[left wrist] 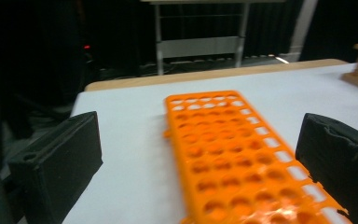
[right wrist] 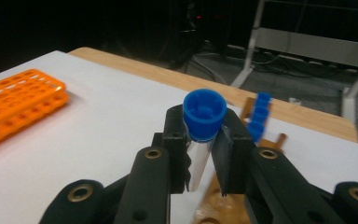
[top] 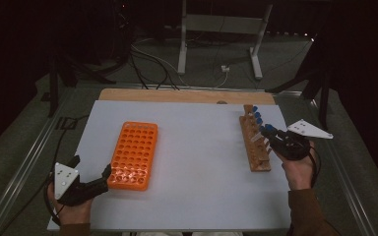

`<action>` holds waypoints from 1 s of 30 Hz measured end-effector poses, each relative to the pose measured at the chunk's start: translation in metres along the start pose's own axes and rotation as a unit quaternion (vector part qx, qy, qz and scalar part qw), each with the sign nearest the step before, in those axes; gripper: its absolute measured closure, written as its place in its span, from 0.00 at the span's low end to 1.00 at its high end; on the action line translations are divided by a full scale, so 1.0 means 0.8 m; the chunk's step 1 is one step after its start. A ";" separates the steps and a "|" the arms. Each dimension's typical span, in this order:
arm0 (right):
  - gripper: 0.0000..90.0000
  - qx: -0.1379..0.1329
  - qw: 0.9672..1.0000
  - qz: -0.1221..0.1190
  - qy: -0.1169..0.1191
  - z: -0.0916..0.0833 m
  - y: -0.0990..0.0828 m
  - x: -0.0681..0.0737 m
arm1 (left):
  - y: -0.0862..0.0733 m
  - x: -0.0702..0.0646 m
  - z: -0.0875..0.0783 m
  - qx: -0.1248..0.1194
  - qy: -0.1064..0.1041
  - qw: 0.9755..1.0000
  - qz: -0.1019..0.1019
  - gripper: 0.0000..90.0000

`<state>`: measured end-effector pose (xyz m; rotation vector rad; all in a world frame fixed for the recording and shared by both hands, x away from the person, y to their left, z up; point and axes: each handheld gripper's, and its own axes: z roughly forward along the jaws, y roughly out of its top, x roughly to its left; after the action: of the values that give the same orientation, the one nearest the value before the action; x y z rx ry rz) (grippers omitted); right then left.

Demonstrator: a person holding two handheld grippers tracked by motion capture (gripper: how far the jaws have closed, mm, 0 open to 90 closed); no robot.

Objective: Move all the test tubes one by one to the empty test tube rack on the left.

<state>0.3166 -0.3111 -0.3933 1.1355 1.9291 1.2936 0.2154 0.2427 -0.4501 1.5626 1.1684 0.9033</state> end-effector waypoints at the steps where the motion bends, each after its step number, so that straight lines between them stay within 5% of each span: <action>1: 0.85 0.001 1.000 0.002 0.014 0.004 0.000 0.006 | 0.003 -0.004 0.003 0.000 -0.004 1.000 0.006 0.02; 9: 0.85 0.006 0.998 -0.003 0.055 0.017 0.005 0.032 | 0.026 -0.043 0.036 0.012 -0.076 0.997 0.012 0.02; 18: 0.85 0.016 0.996 -0.014 0.085 0.025 0.005 0.052 | 0.049 -0.110 0.075 0.016 -0.147 0.989 0.025 0.02; 30: 0.85 0.038 0.991 -0.032 0.128 0.043 0.001 0.087 | 0.057 -0.193 0.121 0.016 -0.204 0.976 0.069 0.08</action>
<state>0.3099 -0.2345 -0.4045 0.9719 2.1970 1.3979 0.2751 0.0653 -0.4351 1.7696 0.7919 0.6118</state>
